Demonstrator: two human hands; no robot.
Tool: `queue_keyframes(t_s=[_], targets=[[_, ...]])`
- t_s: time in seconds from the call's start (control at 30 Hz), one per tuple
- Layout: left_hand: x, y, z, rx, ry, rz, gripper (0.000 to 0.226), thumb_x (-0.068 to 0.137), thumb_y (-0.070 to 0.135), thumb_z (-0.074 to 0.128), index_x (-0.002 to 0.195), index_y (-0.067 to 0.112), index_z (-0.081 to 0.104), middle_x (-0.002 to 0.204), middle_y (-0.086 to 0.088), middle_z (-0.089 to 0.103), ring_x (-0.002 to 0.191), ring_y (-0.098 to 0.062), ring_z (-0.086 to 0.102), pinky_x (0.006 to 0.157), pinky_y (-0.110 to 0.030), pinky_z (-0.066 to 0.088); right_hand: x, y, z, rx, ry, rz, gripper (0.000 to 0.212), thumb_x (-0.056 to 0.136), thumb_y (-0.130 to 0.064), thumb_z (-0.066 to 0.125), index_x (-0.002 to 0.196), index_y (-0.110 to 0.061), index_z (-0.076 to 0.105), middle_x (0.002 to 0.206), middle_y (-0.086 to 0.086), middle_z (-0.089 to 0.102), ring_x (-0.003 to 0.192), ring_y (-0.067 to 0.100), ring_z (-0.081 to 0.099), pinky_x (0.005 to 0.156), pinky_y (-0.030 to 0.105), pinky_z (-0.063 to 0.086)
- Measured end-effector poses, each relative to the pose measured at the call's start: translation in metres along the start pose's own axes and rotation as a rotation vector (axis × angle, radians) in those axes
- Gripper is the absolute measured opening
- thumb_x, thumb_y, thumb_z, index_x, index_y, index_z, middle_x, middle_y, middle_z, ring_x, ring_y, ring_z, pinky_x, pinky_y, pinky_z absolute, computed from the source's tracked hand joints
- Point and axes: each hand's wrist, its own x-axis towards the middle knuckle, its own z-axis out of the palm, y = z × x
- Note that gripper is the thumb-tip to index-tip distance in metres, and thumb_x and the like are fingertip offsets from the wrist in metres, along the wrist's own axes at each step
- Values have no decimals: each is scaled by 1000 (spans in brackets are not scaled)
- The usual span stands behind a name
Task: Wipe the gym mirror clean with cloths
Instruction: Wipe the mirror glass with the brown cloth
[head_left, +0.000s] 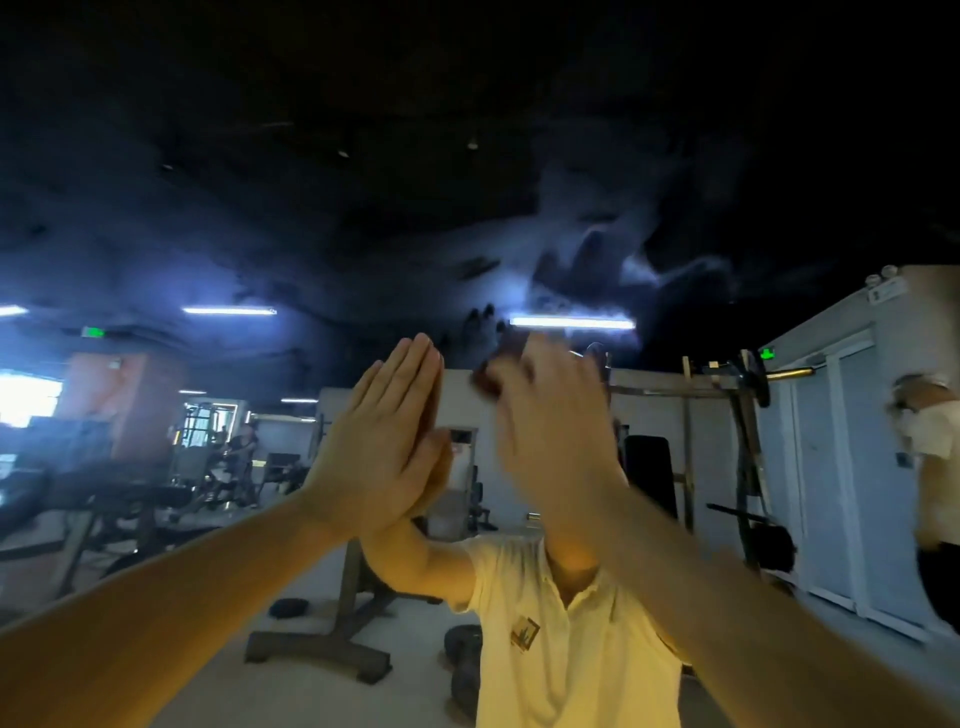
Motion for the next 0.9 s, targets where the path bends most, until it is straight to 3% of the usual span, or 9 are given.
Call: queue_keyframes(t_s=[0.1, 0.2, 0.23, 0.3, 0.4, 0.5, 0.63, 0.73, 0.9], targets=[[-1, -1, -3, -25, -11, 11, 70, 107, 49, 17, 165, 11, 6, 174, -4, -2, 160, -15, -6, 130, -43, 6, -74, -4, -17, 103, -253, -376, 30, 88, -43, 61, 114, -27, 62, 112, 2, 58, 103, 22, 58, 89, 42, 54], [0, 7, -2, -18, -33, -29, 74, 105, 52, 18, 164, 10, 2, 174, -6, -5, 160, -16, -10, 131, -43, 3, -54, 17, -32, 2, -388, -637, 27, 92, -43, 53, 110, -28, 65, 108, 1, 62, 102, 20, 59, 92, 42, 53], [0, 10, -1, -18, -33, -41, 75, 105, 52, 20, 164, 9, 2, 174, -7, -5, 160, -17, -10, 131, -44, 4, -30, 26, -34, 3, -348, -595, 23, 96, -41, 49, 108, -29, 63, 106, 0, 60, 100, 20, 58, 93, 42, 52], [1, 12, 0, -6, -29, -58, 77, 104, 52, 21, 164, 8, 1, 173, -8, -5, 160, -18, -10, 131, -46, 5, 27, 49, -30, -107, -120, -319, 17, 100, -35, 55, 115, -28, 61, 109, 4, 56, 102, 23, 57, 94, 43, 51], [-1, 12, 2, 23, -45, -72, 78, 104, 55, 18, 164, 9, -2, 173, -9, -7, 160, -20, -10, 130, -46, 4, 75, 55, -19, -155, 62, 100, 35, 93, -24, 66, 126, -21, 59, 127, 14, 50, 118, 33, 51, 105, 47, 42], [2, 13, 0, 34, -72, -80, 78, 104, 55, 16, 164, 10, -3, 173, -8, -8, 160, -21, -10, 130, -45, 3, 57, 19, -7, -132, 103, 193, 36, 86, -22, 68, 121, -19, 59, 124, 13, 50, 114, 31, 50, 100, 45, 43], [-9, 20, -6, 34, -35, -104, 72, 102, 42, 20, 163, 3, 14, 172, -16, 11, 160, -29, 8, 127, -55, 19, -38, -20, -2, 11, -64, 8, 29, 89, -33, 59, 116, -23, 59, 115, 7, 54, 107, 26, 52, 95, 44, 47], [-44, 41, -2, -34, 20, -128, 68, 104, 36, 25, 161, 0, 20, 169, -20, 20, 158, -33, 17, 127, -56, 21, -116, -32, -12, 95, -230, -137, 30, 91, -40, 45, 114, -29, 60, 114, 1, 57, 107, 22, 53, 94, 40, 47], [-86, 63, 2, 20, -28, -12, 68, 107, 41, 30, 161, 2, 17, 168, -21, 23, 157, -34, 21, 125, -56, 25, -155, -4, -44, 19, -564, -638, 29, 94, -34, 40, 112, -24, 61, 103, 1, 58, 96, 22, 53, 89, 41, 51]])
